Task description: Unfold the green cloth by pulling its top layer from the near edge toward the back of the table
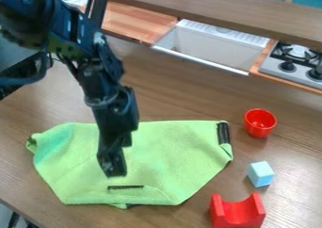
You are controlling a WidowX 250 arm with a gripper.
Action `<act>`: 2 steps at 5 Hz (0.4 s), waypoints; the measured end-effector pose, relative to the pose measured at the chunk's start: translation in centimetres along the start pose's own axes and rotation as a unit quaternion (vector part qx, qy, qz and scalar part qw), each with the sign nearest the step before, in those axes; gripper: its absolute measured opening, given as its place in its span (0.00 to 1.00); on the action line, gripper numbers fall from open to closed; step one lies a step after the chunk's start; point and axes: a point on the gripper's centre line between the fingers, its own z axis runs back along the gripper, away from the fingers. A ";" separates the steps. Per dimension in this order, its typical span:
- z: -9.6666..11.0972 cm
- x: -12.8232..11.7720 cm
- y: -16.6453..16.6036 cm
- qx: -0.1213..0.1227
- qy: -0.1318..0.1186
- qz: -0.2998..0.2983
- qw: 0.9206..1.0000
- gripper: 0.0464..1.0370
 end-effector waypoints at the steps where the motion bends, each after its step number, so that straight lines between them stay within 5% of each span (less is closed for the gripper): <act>1: -0.3 -0.2 -1.5 -0.004 0.003 -0.020 1.000 0.96; 2: -1.0 -0.2 -2.8 -0.015 0.010 -0.041 0.999 0.96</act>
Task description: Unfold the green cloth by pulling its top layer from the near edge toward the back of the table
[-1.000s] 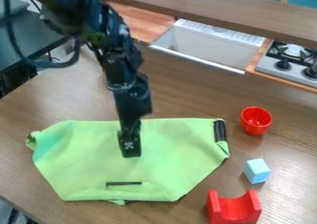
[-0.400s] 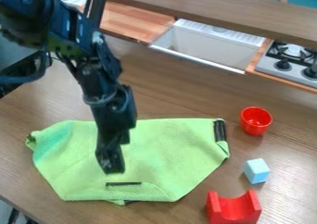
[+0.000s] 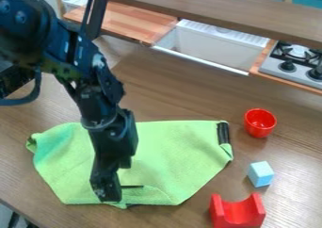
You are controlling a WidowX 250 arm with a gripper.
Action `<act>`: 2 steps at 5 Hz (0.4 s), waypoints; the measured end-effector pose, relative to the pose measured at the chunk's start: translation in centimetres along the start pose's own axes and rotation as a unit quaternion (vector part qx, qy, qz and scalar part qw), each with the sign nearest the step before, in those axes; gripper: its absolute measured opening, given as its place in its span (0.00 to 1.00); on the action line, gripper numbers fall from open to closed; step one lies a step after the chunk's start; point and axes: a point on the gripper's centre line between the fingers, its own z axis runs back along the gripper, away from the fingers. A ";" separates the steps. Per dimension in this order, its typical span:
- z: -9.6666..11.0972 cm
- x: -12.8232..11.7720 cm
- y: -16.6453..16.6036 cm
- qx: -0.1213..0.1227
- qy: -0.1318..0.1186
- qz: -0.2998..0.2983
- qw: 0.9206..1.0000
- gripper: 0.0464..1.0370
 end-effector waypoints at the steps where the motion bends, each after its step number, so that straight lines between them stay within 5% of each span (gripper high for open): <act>1: -0.1 0.5 -0.1 0.003 0.000 -0.009 1.000 0.96; 2: -0.9 0.9 -0.3 -0.002 0.005 -0.011 1.000 0.96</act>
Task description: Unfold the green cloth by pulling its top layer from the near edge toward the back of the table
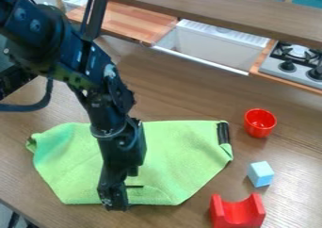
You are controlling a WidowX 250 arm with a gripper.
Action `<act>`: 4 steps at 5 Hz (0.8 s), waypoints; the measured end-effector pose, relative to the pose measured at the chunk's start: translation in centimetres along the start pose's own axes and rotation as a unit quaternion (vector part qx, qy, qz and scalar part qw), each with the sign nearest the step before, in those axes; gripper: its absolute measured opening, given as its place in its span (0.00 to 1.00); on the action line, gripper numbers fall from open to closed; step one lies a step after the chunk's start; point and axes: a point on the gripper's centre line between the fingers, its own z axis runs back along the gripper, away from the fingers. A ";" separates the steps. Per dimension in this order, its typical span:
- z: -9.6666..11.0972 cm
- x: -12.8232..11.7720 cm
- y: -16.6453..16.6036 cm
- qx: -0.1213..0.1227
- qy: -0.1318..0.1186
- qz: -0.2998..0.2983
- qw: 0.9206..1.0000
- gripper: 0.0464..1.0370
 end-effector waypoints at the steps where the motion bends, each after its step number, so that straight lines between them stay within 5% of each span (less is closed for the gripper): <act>1: -0.8 0.2 -0.2 -0.008 0.005 0.001 1.000 0.96; 2: -1.3 0.4 -0.4 -0.009 0.007 0.001 1.000 0.93; 4: -1.3 0.5 -0.2 -0.004 0.006 -0.003 1.000 0.34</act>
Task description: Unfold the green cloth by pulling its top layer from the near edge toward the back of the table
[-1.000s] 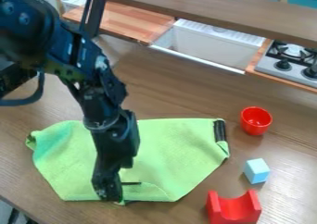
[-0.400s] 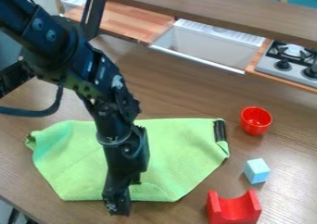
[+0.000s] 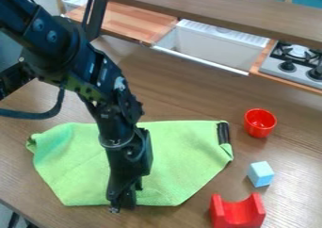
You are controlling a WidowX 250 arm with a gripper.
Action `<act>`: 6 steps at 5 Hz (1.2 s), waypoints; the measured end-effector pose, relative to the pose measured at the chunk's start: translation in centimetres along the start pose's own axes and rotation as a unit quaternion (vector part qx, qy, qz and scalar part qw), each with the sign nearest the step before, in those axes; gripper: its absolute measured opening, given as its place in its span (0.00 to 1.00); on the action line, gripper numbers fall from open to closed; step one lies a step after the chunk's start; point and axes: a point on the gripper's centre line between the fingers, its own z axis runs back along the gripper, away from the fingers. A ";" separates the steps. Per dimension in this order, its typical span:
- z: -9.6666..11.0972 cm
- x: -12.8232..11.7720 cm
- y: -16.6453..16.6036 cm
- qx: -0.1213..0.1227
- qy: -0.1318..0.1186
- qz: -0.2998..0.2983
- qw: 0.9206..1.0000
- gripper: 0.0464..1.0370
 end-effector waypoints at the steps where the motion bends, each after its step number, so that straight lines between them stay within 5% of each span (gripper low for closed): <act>1: 0.0 0.0 -0.1 -0.003 -0.001 -0.004 1.000 0.13; 3: 0.0 -0.1 -0.3 -0.010 -0.005 -0.007 1.000 0.02; 6: 4.1 -0.9 2.6 0.012 -0.057 0.045 0.997 0.02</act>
